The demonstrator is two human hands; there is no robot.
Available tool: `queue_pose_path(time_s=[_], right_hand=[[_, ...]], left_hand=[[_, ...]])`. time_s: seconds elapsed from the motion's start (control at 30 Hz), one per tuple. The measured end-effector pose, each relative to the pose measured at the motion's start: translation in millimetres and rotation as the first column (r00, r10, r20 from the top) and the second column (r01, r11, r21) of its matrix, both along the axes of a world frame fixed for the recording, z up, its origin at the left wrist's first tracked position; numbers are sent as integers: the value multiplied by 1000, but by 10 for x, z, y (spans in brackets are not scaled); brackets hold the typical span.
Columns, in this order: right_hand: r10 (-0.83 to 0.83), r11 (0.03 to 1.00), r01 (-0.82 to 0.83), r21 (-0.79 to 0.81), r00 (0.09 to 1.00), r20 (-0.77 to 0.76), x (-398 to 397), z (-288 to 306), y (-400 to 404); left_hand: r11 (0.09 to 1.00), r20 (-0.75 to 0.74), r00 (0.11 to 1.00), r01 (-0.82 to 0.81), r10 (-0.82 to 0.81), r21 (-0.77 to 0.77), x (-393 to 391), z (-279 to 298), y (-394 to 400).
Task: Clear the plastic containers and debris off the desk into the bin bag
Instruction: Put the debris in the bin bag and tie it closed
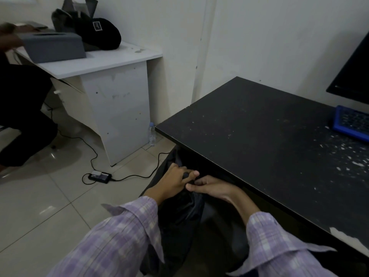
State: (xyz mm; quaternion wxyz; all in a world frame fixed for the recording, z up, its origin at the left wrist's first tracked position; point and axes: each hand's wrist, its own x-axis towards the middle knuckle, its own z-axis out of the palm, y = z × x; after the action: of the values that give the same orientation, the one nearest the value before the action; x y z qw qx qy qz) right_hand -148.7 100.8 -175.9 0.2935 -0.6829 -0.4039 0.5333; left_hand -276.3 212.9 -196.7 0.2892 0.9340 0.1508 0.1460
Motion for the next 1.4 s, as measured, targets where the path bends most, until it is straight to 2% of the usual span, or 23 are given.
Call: queue_pose_path(time_s=[0.1,0.27,0.5,0.6,0.73,0.93,1.03,1.23,1.4], right_hand=[[14,999,-16,37,998,58,91,-81,60],[38,998,-45,48,991,131,138,-13,99],[97,987,-124,100,966,240,80,-27,156],[102,987,-137,80,933,344,101,-15,118],[80,970,-166,180,911,406,114,-10,132],[137,956,-204,213,946,292,96,16,100],[133,956,-197,220,952,275,101,32,120],[85,958,-158,241,954,289,153,37,104],[22,958,-93,271,966,257,166,-11,167]], left_hand=[[994,52,996,78,-75,-73,69,4,53],[985,-112,992,36,-55,-167,94,148,97],[992,-370,929,-44,-4,-122,75,213,126],[995,-412,909,19,-59,-100,70,181,135],[988,-422,903,15,-80,-153,116,220,203],[981,-531,838,27,-128,-194,116,338,249],[971,-546,830,-25,-114,-240,111,344,250],[880,-446,876,-54,-185,-472,85,377,228],[813,-409,893,-92,-187,-574,88,447,331]])
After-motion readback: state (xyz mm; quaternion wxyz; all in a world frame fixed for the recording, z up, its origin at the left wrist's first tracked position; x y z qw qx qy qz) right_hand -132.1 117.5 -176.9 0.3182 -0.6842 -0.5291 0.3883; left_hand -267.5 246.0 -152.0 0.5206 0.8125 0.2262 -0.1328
